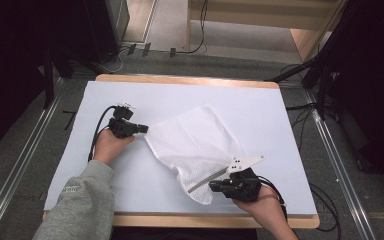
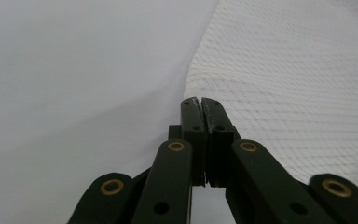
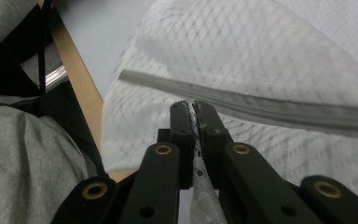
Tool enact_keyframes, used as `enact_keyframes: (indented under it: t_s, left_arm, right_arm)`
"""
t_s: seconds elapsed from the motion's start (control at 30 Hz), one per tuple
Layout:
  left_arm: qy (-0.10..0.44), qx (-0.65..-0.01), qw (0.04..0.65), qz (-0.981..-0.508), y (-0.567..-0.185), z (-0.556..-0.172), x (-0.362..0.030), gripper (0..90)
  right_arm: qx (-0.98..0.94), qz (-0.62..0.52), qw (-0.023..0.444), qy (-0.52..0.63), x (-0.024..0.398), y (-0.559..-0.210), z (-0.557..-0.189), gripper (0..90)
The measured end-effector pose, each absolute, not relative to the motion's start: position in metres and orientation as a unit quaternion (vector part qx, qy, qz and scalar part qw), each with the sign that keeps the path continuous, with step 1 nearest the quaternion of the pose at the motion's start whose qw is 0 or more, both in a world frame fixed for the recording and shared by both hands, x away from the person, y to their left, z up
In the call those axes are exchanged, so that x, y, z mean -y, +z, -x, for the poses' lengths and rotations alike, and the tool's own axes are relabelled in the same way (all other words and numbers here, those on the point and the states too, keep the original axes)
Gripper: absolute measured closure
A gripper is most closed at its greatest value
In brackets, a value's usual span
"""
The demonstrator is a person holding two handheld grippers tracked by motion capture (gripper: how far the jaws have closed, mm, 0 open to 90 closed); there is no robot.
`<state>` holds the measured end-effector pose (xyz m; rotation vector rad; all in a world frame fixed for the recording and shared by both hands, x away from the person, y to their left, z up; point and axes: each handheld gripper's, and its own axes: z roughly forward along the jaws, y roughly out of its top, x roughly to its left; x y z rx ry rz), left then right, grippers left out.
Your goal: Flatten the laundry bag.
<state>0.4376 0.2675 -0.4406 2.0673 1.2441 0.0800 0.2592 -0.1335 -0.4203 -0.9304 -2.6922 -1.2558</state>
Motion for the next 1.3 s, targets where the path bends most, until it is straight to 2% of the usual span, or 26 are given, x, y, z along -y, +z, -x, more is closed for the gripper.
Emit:
enact_keyframes:
  t_s: [0.23, 0.43, 0.53, 0.57, 0.77, 0.9, 1.03, 1.3]
  left_arm:
    - [0.049, -0.516, 0.363, -0.774, -0.437, -0.447, -0.305, 89.8]
    - [0.052, -0.53, 0.366, -0.763, -0.438, -0.449, -0.315, 89.6]
    - [0.055, -0.529, 0.365, -0.764, -0.437, -0.448, -0.315, 88.8]
    - [0.054, -0.529, 0.366, -0.763, -0.437, -0.448, -0.315, 88.0]
    - [0.052, -0.53, 0.374, -0.759, -0.432, -0.441, -0.316, 67.9]
    - [0.053, -0.525, 0.383, -0.758, -0.422, -0.427, -0.314, 61.8]
    - [0.049, -0.511, 0.382, -0.768, -0.415, -0.406, -0.301, 59.5]
    - [0.043, -0.494, 0.377, -0.782, -0.413, -0.37, -0.284, 55.1]
  right_arm:
    - [0.865, 0.294, 0.022, -0.407, 0.13, -0.421, -0.26, 88.1]
    - [0.87, 0.277, 0.037, -0.407, 0.113, -0.424, -0.262, 88.1]
    - [0.872, 0.273, 0.042, -0.405, 0.109, -0.425, -0.261, 84.4]
    - [0.87, 0.275, 0.044, -0.406, 0.109, -0.425, -0.26, 78.7]
    - [0.85, 0.289, 0.018, -0.441, 0.126, -0.412, -0.263, 71.9]
    - [0.847, 0.303, 0.0, -0.437, 0.134, -0.41, -0.272, 70.7]
    - [0.842, 0.319, -0.02, -0.434, 0.141, -0.411, -0.29, 69.0]
    - [0.837, 0.338, -0.033, -0.428, 0.146, -0.419, -0.326, 66.4]
